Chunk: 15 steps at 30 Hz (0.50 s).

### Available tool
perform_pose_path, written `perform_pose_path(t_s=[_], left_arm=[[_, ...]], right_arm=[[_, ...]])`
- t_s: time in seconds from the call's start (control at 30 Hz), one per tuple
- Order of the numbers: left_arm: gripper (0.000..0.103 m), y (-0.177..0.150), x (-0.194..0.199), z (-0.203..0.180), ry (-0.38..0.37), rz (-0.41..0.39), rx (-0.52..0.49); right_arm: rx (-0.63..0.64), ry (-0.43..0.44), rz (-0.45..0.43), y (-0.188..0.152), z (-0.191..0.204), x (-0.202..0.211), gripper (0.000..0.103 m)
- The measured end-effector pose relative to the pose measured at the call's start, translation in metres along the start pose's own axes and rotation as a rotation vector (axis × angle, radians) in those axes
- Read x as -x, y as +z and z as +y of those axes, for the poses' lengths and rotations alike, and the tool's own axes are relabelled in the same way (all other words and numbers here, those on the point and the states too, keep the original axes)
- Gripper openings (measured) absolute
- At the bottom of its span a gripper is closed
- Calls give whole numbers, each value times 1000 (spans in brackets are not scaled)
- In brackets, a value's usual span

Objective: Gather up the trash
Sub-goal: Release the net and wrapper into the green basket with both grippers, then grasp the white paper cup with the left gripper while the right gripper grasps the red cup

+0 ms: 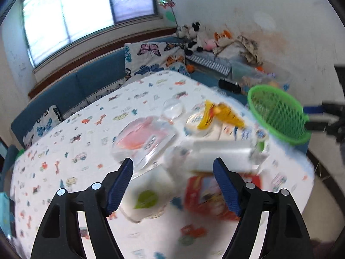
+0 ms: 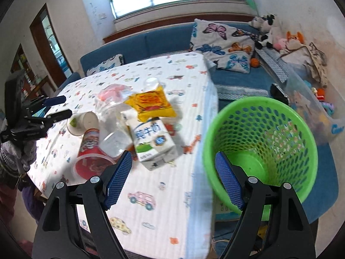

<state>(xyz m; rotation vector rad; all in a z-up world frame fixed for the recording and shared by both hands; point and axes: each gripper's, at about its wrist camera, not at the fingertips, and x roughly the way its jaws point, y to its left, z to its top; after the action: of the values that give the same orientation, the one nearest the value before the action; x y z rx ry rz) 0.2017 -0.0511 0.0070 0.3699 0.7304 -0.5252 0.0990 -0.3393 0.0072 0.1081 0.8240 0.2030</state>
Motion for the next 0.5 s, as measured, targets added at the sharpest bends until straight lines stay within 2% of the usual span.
perform_pose_path(t_s=[0.13,0.3,0.5], left_arm=[[75,-11,-12,11,8,40,-68],[77,-21,-27,23,-25,81,-154],[79,-22,-36,22,-52,92,-260]], right_arm=[[10,14,22,5,12,-8,79],[36,18,43,13,29,-14,79],[60,25,68,19,43,-22,79]])
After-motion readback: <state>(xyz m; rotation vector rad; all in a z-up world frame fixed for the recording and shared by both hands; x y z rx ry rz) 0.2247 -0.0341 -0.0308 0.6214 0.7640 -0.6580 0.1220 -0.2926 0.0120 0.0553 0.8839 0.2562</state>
